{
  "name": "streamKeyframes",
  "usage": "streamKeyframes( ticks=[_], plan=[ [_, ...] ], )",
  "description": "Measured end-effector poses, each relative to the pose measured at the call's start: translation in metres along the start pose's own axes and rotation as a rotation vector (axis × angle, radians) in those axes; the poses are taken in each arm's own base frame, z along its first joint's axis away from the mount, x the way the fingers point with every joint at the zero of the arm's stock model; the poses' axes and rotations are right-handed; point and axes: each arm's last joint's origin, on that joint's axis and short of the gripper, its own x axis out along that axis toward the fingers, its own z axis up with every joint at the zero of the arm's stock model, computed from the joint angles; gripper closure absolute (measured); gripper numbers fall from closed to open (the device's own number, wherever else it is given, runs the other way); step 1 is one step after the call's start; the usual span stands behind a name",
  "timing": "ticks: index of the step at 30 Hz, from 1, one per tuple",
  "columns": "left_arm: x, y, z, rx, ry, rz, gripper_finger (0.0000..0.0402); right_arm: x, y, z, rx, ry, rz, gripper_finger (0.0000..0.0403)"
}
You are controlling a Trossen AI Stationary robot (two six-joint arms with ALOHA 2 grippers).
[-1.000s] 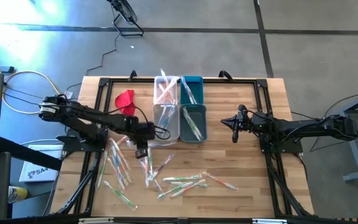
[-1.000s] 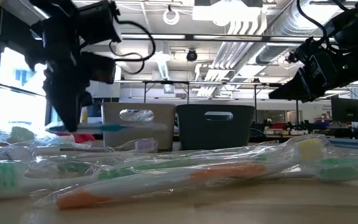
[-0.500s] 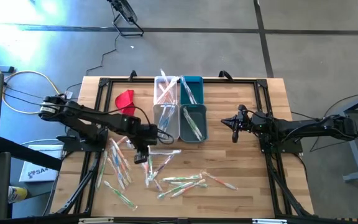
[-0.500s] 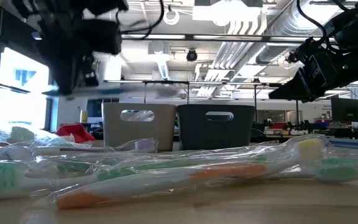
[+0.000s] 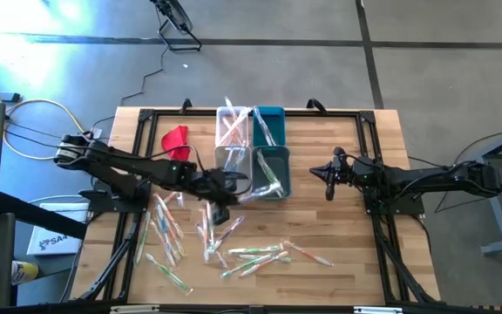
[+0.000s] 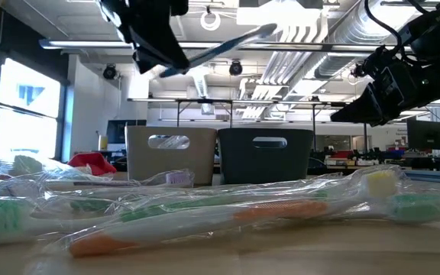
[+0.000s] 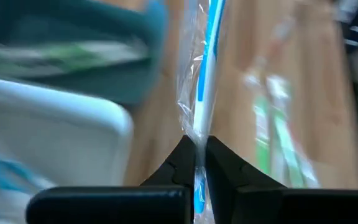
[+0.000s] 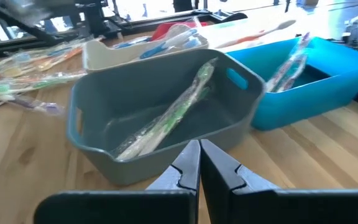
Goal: Pick & Place Toothbrushes
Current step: Put the blue toothbrush into the gray bin
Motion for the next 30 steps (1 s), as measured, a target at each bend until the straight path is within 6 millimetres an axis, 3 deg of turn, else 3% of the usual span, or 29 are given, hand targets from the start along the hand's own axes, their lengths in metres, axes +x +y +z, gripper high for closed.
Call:
streamKeyframes(
  ticks=[4,10,22,30],
  plan=[
    [-0.001,0.008,0.005,-0.055,-0.085,0.177,0.0388,0.000,0.001,0.000,0.000,0.006,0.039,0.0399],
    [0.002,0.027,0.011,-0.365,-0.220,0.382,0.0371,0.000,0.002,0.000,-0.007,0.008,0.056,0.0399],
    [0.060,0.038,-0.010,-0.556,-0.260,0.600,0.0380,0.000,0.001,-0.002,-0.009,0.027,0.055,0.0399],
    [0.082,0.042,-0.024,-0.696,-0.259,0.649,0.0377,0.000,0.001,-0.006,-0.035,0.062,0.049,0.0399]
  ],
)
